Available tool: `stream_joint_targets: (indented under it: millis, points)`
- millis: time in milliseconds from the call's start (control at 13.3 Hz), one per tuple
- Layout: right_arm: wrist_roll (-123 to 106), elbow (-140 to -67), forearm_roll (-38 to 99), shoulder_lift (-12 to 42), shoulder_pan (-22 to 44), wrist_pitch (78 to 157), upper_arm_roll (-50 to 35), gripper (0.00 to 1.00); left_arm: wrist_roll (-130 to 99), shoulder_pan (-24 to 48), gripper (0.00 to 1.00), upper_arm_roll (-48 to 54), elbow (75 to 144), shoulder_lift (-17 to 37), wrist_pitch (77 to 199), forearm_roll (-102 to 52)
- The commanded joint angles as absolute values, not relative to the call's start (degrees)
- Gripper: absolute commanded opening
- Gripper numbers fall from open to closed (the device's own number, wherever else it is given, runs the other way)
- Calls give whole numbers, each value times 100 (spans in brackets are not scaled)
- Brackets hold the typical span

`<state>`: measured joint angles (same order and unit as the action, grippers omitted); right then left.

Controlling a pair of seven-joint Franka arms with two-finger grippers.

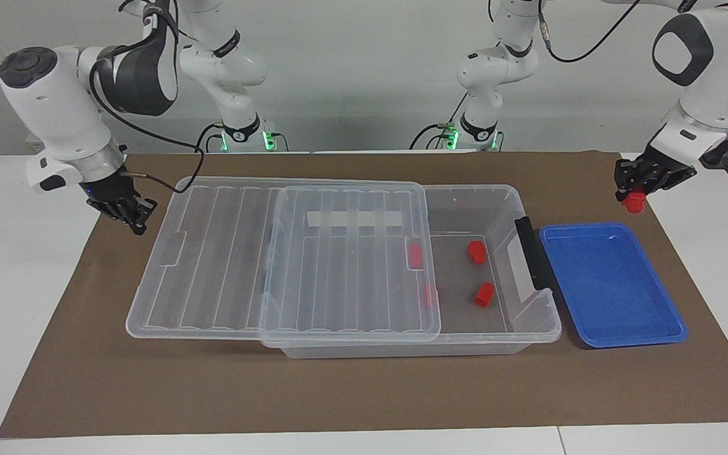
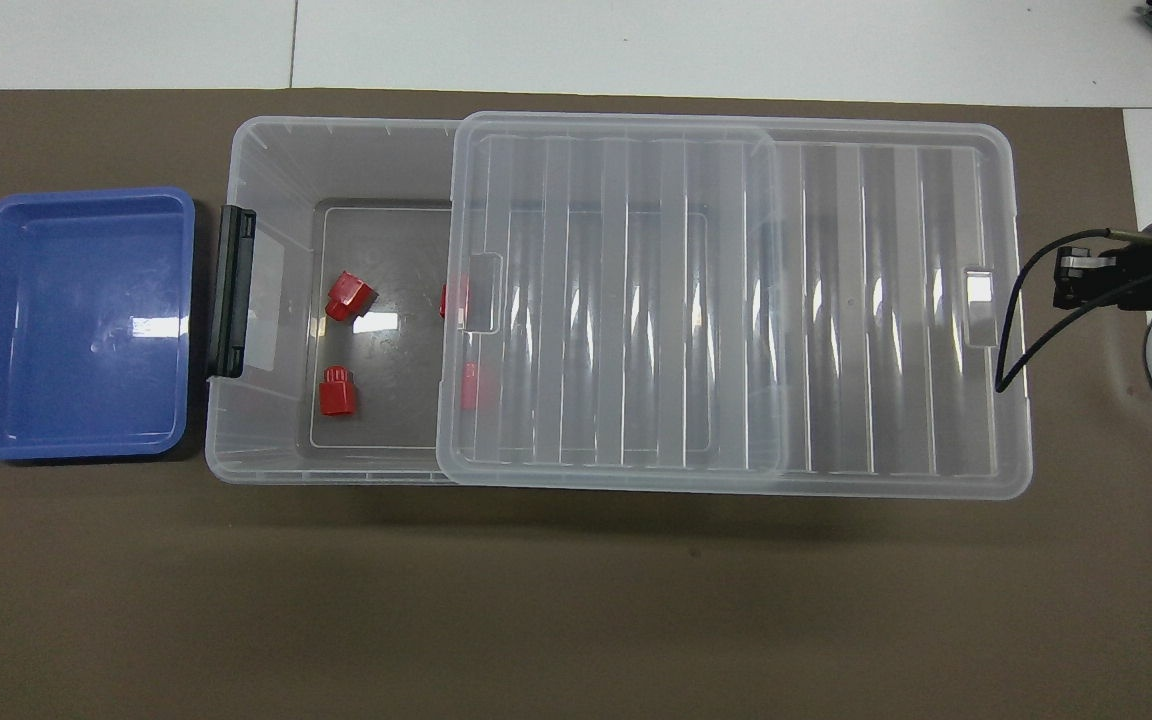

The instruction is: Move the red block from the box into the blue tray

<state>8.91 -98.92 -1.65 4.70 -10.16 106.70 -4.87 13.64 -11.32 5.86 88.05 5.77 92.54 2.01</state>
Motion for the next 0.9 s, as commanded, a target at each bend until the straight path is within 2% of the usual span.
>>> stream_joint_targets:
  millis: [0,375,600,825]
  points:
    - [756,-10010,-105,387,-1063,10661,-510,0,1336,-1099,0,536,8824,536,9176,176]
    - [712,-10212,-105,360,-1134,10889,-501,0,1380,-1134,0,536,8824,536,9176,176]
    - [352,-10616,-105,369,-1327,11398,-501,0,1441,-1213,0,536,8807,536,9158,176]
    - [316,-10661,-105,430,-1327,11514,-501,0,1433,-1213,0,527,8815,536,9184,176]
